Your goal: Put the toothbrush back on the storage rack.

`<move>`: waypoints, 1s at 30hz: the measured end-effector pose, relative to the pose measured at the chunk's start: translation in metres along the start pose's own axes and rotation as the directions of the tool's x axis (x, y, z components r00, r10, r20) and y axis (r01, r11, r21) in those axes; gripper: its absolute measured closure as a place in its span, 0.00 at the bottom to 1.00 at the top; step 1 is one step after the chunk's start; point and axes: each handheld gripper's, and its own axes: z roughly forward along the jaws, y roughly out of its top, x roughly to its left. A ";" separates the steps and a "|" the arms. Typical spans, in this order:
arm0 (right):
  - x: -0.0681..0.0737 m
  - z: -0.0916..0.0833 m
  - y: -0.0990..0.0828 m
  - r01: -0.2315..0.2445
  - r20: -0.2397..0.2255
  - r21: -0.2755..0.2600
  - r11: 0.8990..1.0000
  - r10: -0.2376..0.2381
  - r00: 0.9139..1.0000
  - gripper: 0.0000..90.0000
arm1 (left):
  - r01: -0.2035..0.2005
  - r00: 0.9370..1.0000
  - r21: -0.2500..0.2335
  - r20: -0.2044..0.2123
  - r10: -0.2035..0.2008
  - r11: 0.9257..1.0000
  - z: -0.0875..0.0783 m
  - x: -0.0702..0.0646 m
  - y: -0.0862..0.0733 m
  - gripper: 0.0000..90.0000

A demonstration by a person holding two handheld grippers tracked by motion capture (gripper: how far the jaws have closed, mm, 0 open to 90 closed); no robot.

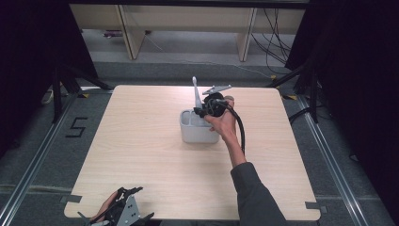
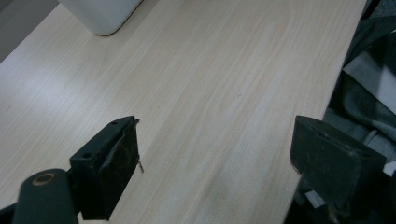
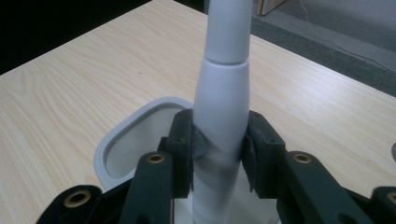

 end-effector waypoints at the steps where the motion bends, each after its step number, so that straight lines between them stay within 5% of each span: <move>1: 0.000 0.000 -0.001 0.004 0.000 0.010 1.000 -0.004 1.000 0.75 | 0.001 1.000 0.000 0.000 -0.001 1.000 0.000 0.000 0.000 0.17; 30: 0.007 0.019 -0.015 0.047 0.001 0.098 0.994 -0.047 0.999 0.74 | -0.003 1.000 0.002 0.002 0.003 1.000 0.000 0.000 0.000 0.17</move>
